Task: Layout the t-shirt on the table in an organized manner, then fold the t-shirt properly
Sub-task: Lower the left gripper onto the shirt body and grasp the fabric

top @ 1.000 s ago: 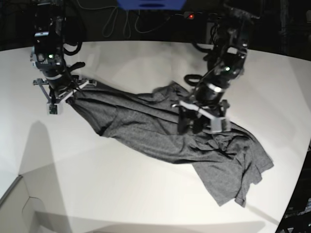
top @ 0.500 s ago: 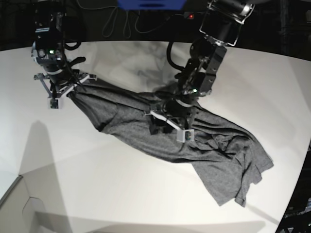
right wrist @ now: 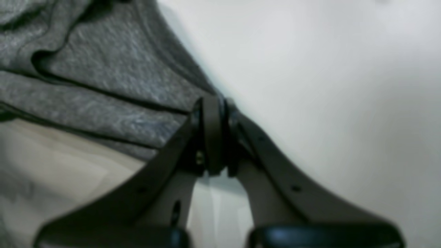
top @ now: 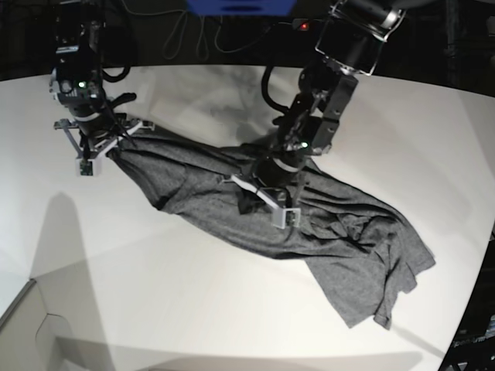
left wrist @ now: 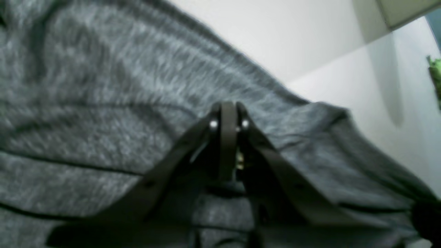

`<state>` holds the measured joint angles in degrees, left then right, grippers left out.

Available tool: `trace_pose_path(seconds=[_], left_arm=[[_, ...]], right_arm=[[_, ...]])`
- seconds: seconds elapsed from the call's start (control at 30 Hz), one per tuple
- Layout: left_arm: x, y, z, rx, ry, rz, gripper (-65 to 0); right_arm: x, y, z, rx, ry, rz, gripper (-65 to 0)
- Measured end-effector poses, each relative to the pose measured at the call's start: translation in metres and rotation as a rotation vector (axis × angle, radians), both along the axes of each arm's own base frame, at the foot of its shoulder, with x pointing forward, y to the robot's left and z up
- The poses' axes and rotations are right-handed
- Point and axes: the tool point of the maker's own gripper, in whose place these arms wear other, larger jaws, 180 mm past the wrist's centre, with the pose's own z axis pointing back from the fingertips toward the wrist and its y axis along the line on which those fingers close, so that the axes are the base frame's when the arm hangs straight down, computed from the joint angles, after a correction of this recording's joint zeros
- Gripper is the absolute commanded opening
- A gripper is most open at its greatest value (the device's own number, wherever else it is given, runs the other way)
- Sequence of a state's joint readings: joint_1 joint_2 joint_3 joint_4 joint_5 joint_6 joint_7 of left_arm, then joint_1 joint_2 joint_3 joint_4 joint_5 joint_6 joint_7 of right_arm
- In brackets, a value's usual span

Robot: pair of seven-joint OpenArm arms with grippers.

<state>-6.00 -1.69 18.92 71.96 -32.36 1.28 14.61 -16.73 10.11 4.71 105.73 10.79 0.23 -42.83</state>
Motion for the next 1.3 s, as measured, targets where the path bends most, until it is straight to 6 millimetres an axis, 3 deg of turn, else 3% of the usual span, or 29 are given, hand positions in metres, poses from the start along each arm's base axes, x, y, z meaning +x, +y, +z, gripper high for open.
trace_pose_path(seconds=[0.3, 0.43, 0.57, 0.7, 0.83, 0.93, 1.17, 1.3], left_arm=[[-0.004, 0.013, -0.004, 0.013, 0.021, 0.053, -62.8], [-0.001, 0.041, -0.016, 0.076, 0.092, 0.212, -47.1], [-0.001, 0.037, -0.014, 0.067, 0.090, 0.210, -27.4], [0.004, 0.042, -0.002, 0.036, 0.074, 0.245, -17.1], [0.025, 0.085, 0.037, -0.008, -0.028, 0.371, -13.8], [0.028, 0.103, 0.049, -0.013, -0.060, 0.416, -13.6], [0.023, 0.116, 0.040, -0.015, -0.030, 0.453, -13.6], [0.018, 0.117, 0.016, -0.021, 0.039, 0.461, -13.8]], right_arm=[[0.000, 0.000, 0.000, 0.000, 0.001, 0.000, -65.0], [0.000, 0.000, 0.000, -0.001, 0.000, 0.000, -65.0], [0.000, 0.000, 0.000, -0.001, 0.000, 0.000, -65.0], [0.000, -0.001, 0.000, -0.002, 0.002, 0.001, -65.0], [0.000, -0.002, 0.000, -0.006, 0.003, 0.001, -65.0], [-0.002, -0.003, -0.006, -0.004, 0.016, -0.002, -65.0], [-0.007, -0.005, -0.017, -0.003, 0.052, -0.010, -65.0], [-0.008, -0.005, -0.017, -0.002, 0.053, -0.009, -65.0]])
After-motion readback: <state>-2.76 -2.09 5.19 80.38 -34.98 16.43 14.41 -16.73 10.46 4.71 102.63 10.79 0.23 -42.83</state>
